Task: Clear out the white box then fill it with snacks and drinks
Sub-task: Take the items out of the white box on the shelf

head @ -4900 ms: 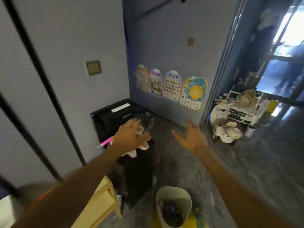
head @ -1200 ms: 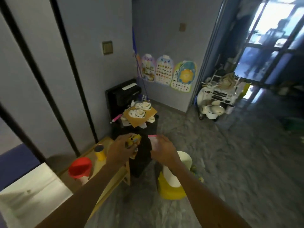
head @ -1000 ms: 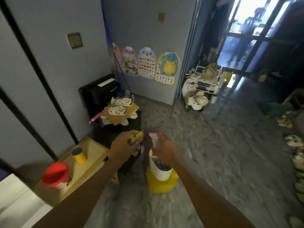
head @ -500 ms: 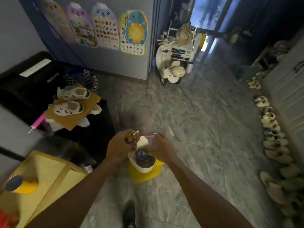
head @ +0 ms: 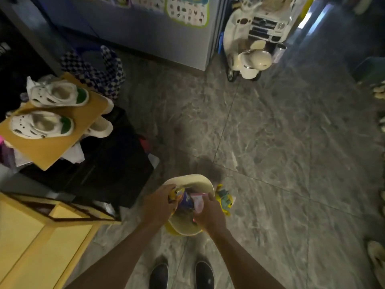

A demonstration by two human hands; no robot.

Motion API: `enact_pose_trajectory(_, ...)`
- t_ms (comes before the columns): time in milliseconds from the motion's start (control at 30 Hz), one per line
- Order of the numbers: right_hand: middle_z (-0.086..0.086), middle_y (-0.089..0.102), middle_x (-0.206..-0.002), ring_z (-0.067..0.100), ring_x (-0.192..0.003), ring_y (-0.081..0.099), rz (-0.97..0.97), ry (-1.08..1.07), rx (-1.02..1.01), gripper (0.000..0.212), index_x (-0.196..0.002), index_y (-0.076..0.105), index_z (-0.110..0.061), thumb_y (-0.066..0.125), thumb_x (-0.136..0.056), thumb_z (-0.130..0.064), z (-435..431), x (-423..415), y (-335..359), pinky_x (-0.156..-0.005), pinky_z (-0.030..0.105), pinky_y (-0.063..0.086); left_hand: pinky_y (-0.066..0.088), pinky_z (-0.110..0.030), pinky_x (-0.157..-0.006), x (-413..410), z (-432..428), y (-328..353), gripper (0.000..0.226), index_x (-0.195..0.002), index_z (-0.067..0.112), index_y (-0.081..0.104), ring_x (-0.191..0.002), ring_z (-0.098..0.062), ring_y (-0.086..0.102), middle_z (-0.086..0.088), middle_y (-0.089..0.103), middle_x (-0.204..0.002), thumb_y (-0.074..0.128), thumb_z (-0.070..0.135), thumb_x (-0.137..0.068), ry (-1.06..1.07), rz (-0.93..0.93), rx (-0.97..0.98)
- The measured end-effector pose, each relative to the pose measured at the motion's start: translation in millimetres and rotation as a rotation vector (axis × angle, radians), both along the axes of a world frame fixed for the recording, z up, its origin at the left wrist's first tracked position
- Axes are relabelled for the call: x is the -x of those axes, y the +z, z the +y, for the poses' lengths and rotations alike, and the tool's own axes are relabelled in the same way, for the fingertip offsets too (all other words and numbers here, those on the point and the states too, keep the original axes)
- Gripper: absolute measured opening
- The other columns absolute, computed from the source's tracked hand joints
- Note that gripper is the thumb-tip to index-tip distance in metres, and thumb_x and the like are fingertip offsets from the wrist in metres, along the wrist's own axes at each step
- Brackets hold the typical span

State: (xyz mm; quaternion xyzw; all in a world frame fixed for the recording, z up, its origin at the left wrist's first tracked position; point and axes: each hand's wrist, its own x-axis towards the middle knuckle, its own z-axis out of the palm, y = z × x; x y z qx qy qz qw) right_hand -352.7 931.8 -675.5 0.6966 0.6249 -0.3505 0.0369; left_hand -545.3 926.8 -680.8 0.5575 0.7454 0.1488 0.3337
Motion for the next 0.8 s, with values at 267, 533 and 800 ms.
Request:
enact_pose_trajectory(267, 0.002, 0.056, -0.143, 0.025, -0.124, 0.062, 0.034, 0.040, 0.090, 0.066, -0.136, 0.058, -0.025, 0.058, -0.078, -0.055, 5, -1, -107, -0.087, 0.037, 0.056, 0.053, -0.036, -0.102, -19, 11, -78, 0.066, -0.142, 0.037, 0.060, -0.122, -0.017, 0.063, 0.011, 0.065, -0.138, 0.083, 0.037, -0.081, -0.013, 0.017, 0.022)
enact_pose_trajectory(533, 0.003, 0.053, -0.147, 0.024, -0.126, 0.058, 0.039, 0.087, -0.029, 0.083, -0.146, 0.048, -0.023, 0.056, -0.081, -0.074, 22, -25, -42, -0.095, 0.038, 0.054, 0.050, -0.035, -0.106, -16, 12, -37, 0.069, -0.144, 0.037, 0.053, -0.129, -0.013, 0.058, 0.014, 0.059, -0.142, 0.068, 0.062, -0.082, -0.075, 0.073, -0.029)
enact_pose_trajectory(800, 0.005, 0.014, -0.177, 0.024, -0.162, 0.014, 0.044, 0.248, -0.297, 0.108, -0.169, 0.012, -0.020, 0.050, -0.090, -0.082, 71, -53, 138, -0.129, 0.045, 0.026, 0.024, -0.047, -0.128, 2, 42, 123, 0.098, -0.165, 0.023, 0.026, -0.160, -0.021, 0.021, -0.003, 0.026, -0.172, 0.049, 0.081, -0.089, -0.249, 0.233, -0.253)
